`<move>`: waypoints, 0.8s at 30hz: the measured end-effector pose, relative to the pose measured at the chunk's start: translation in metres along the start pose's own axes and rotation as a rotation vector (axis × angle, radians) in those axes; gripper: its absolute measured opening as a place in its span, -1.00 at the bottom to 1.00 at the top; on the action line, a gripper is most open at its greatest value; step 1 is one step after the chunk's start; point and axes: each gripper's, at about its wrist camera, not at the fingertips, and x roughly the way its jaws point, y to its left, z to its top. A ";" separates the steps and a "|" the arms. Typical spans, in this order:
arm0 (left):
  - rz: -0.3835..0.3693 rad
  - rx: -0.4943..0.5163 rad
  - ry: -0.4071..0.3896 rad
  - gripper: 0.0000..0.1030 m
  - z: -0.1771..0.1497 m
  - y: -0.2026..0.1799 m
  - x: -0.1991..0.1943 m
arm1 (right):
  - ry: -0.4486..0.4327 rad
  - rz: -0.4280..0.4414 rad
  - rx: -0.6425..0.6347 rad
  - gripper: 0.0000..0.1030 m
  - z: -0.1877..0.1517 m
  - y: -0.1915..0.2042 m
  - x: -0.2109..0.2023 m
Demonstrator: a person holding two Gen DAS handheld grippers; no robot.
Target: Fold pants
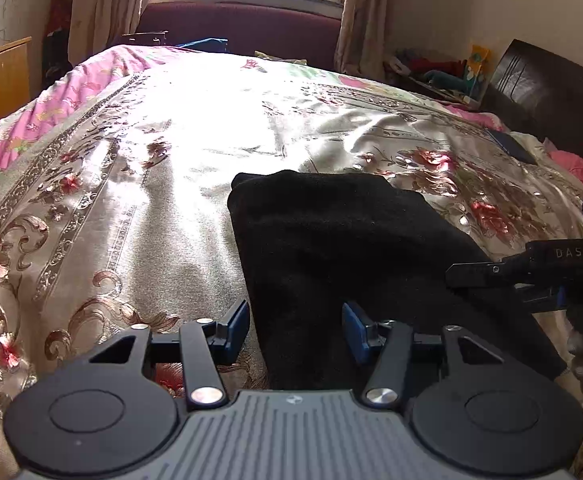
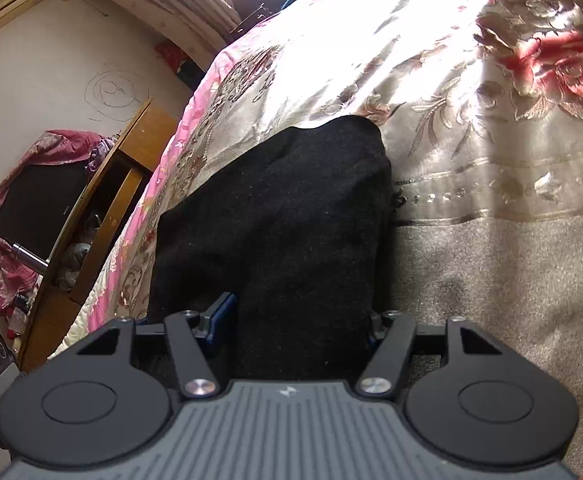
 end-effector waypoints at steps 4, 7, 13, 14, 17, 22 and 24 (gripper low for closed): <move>-0.061 -0.082 0.018 0.46 0.001 0.012 0.014 | -0.012 -0.019 -0.017 0.19 0.004 -0.010 -0.014; -0.091 -0.106 0.030 0.69 0.000 0.015 0.024 | 0.011 0.005 -0.047 0.21 0.003 -0.011 -0.008; -0.100 -0.103 0.007 0.56 0.003 0.004 0.034 | 0.014 0.008 -0.084 0.36 -0.006 0.003 0.008; -0.099 -0.109 0.000 0.53 0.002 0.003 0.030 | 0.017 0.010 -0.078 0.35 -0.008 0.007 0.007; -0.078 -0.055 -0.021 0.35 0.001 -0.002 0.013 | 0.030 0.023 -0.086 0.35 -0.012 0.019 0.006; -0.029 -0.037 -0.025 0.28 0.007 0.022 -0.012 | 0.051 0.105 -0.089 0.35 -0.014 0.047 0.025; 0.007 -0.052 -0.022 0.28 0.010 0.039 -0.015 | 0.062 0.118 -0.105 0.35 -0.016 0.064 0.039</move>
